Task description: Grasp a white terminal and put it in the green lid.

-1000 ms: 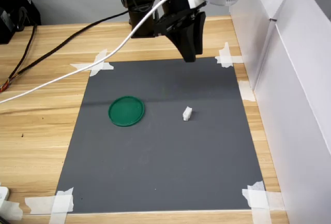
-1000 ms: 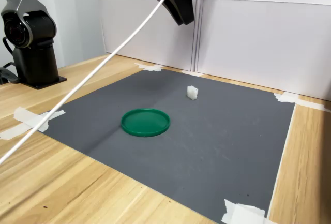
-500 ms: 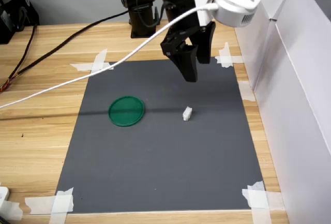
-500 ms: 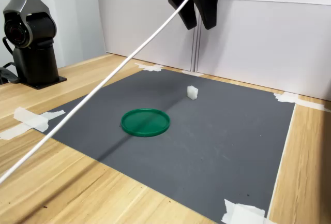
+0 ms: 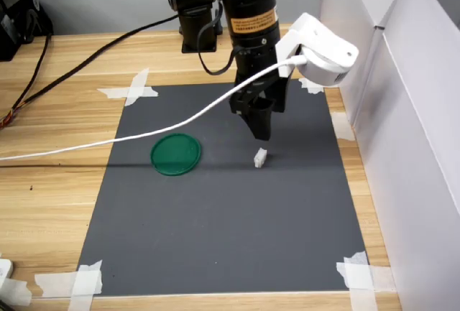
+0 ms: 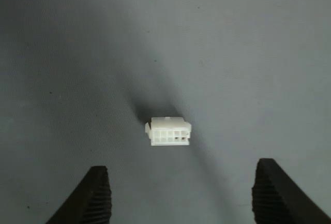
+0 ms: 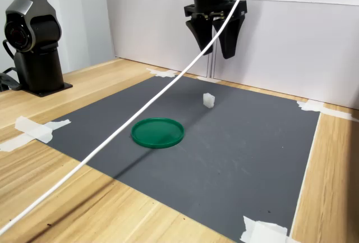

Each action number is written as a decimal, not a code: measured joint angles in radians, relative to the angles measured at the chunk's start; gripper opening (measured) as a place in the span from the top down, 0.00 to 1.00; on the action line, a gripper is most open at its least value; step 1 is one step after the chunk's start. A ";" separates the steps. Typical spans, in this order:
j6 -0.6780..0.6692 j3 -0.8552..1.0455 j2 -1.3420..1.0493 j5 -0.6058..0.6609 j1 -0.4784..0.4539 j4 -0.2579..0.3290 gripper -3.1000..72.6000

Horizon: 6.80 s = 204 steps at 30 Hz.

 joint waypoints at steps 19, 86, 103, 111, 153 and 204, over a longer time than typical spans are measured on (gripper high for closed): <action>-0.006 0.087 0.087 -0.099 0.000 -0.021 0.07; -0.027 -0.054 0.011 0.031 -0.137 -0.023 0.54; -0.185 0.047 -0.022 0.078 -0.375 -0.029 0.54; -0.222 0.201 -0.046 -0.037 -0.405 -0.045 0.54; -0.170 0.277 0.015 -0.179 -0.406 -0.081 0.37; 0.471 0.700 -1.245 -0.559 -0.407 0.113 0.98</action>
